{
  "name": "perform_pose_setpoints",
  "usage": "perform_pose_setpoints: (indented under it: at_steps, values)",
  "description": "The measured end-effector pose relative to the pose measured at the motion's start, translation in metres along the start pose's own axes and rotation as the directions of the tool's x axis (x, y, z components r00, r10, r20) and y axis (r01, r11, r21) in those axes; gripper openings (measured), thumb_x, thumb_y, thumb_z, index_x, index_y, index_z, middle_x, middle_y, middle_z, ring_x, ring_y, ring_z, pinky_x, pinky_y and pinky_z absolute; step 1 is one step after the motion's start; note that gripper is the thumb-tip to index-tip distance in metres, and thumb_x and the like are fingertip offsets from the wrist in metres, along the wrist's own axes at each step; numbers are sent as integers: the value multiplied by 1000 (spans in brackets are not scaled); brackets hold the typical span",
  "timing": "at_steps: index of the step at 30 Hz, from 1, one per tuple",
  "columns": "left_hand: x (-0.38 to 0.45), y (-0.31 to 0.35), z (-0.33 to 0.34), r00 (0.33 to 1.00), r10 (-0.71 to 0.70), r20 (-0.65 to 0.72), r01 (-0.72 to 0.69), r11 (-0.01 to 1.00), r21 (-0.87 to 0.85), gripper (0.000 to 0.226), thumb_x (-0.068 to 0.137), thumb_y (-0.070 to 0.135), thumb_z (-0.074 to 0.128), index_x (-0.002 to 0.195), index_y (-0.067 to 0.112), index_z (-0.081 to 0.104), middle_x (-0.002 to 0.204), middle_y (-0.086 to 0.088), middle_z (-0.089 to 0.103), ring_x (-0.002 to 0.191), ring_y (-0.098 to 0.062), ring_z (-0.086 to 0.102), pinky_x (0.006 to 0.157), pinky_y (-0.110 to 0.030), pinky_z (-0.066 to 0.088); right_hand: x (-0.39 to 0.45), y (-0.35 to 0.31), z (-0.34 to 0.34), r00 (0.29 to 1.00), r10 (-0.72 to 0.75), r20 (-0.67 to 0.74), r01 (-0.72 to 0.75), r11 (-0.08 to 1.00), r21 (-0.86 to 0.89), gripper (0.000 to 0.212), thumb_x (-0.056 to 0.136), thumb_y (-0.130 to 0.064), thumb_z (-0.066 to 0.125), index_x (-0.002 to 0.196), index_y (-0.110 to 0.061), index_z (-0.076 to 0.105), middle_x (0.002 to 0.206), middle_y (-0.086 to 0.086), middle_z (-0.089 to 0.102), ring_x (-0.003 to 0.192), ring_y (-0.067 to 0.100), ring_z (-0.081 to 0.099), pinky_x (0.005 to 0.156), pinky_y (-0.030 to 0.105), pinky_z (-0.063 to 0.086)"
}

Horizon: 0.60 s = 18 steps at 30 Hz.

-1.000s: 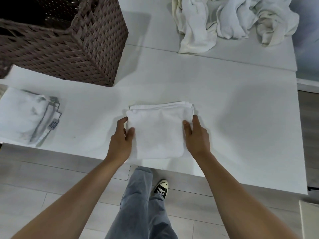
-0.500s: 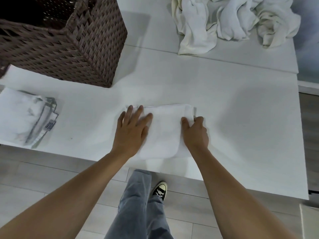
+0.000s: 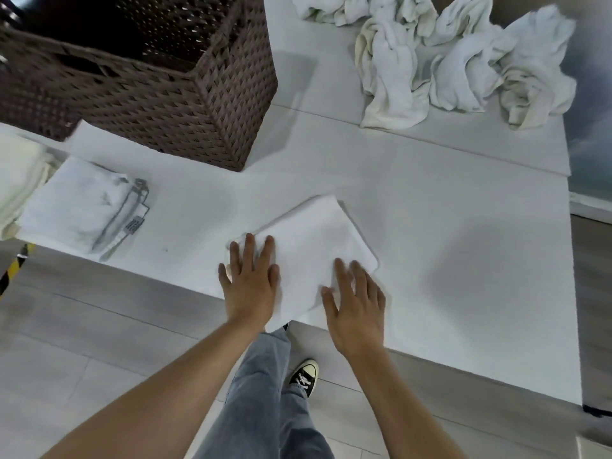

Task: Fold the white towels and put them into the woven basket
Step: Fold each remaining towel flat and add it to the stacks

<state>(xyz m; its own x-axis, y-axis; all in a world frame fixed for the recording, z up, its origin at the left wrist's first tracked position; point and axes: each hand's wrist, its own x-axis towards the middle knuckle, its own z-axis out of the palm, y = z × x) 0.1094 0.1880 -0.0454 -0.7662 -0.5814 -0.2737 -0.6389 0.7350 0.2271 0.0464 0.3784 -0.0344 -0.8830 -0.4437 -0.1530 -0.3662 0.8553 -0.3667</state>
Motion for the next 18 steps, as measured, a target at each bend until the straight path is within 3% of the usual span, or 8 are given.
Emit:
perform_pose_setpoints:
  at_steps: [3,7,9,11,14,16,18]
  values:
    - [-11,-18,-9,999,-50,12,49,993,104,59,106,42,27,161,32,6,169,-4,0,155,-32,-2,123,-58,7,8,-11,2,974,-70,213,76,997,-20,77,100,-71,24,161,-38,-9,171,-2,-10,158,18,-9,127,45,-1]
    - [-24,-48,-21,995,90,-36,-81,975,208,61,90,19,69,147,17,47,159,-11,36,145,-37,36,117,-57,31,24,-36,9,935,-180,305,209,976,-64,83,100,-68,28,158,-36,-21,169,-1,-22,156,19,-19,127,46,-4]
    - [-31,-67,-23,985,171,-25,-165,973,162,63,83,13,76,141,21,53,153,-8,47,136,-36,49,112,-54,40,35,-54,13,915,-215,343,257,963,-82,82,102,-65,30,158,-36,-21,168,0,-24,155,20,-20,127,45,-4]
    - [-36,-86,-26,985,173,21,-175,979,107,56,96,33,58,150,26,43,159,-6,38,143,-34,41,115,-52,33,50,-72,16,895,-247,371,301,949,-95,81,102,-62,32,159,-36,-19,168,0,-23,156,20,-19,127,45,-6]
    - [-30,-106,-36,985,124,123,-135,988,80,79,92,72,27,160,33,13,168,1,2,154,-27,4,124,-50,9,73,-96,19,879,-287,381,346,934,-93,80,102,-60,35,161,-36,-13,170,-1,-19,157,21,-15,127,46,-6]
    - [-18,-113,-44,983,86,163,-98,993,63,89,84,81,16,160,37,-2,166,6,-16,153,-24,-14,125,-49,-1,86,-108,24,874,-311,374,363,929,-75,81,101,-59,38,161,-36,-10,170,-1,-17,157,21,-13,127,46,-5]
    - [-8,-119,-50,984,64,167,-73,996,47,91,81,83,11,159,39,-7,166,8,-20,153,-23,-18,125,-48,-3,98,-118,30,869,-327,372,370,928,-49,81,100,-59,40,162,-37,-7,170,-2,-16,157,19,-13,127,46,-4]
